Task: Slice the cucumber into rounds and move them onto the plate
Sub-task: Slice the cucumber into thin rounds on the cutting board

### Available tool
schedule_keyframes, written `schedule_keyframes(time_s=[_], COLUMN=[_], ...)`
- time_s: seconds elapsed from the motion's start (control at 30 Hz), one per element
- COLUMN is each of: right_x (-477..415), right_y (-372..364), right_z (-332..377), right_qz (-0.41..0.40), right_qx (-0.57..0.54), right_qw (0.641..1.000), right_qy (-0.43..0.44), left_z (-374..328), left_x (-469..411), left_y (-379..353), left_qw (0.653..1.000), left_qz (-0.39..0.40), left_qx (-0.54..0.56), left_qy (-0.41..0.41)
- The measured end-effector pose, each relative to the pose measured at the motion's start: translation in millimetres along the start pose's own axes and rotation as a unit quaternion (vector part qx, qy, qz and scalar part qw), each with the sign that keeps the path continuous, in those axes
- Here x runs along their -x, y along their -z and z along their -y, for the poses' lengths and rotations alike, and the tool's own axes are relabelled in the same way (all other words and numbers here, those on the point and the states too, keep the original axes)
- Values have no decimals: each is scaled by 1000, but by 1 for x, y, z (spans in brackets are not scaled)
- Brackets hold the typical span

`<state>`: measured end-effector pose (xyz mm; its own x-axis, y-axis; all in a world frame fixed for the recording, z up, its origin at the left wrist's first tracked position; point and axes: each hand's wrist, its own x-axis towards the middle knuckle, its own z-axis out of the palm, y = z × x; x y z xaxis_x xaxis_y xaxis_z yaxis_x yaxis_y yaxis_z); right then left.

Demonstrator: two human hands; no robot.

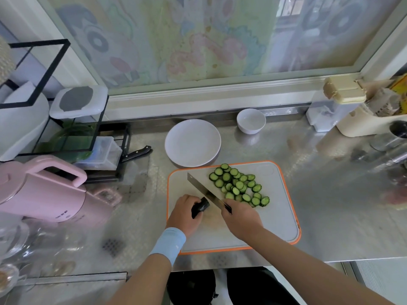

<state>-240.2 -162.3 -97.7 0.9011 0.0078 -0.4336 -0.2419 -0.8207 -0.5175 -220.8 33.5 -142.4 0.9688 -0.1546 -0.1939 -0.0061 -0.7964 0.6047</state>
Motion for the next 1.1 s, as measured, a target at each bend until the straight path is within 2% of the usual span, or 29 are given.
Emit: schedule_keyframes(time_s=[0.1, 0.2, 0.3, 0.43, 0.63, 1.1], right_x=[-4, -11, -14, -10, 6, 9], right_y=[-1, 1, -1, -5, -8, -5], right_z=[4, 7, 6, 6, 14, 19], right_qz=[1, 11, 23, -20, -32, -4], right_qx=[2, -2, 14, 42, 74, 113], right_qw=[1000, 1000, 999, 997, 992, 992], right_qy=[17, 15, 28, 59, 95, 55], left_z=[0, -1, 2, 4, 8, 13], left_x=[-5, -11, -14, -14, -18, -24], left_y=[-5, -10, -14, -20, -29, -29], left_qw=[999, 998, 994, 984, 983, 981], left_qz=[-53, -65, -85, -109, -129, -145], left_qx=[10, -1, -34, -62, -48, -10], left_qy=[8, -9, -62, -128, -119, -127])
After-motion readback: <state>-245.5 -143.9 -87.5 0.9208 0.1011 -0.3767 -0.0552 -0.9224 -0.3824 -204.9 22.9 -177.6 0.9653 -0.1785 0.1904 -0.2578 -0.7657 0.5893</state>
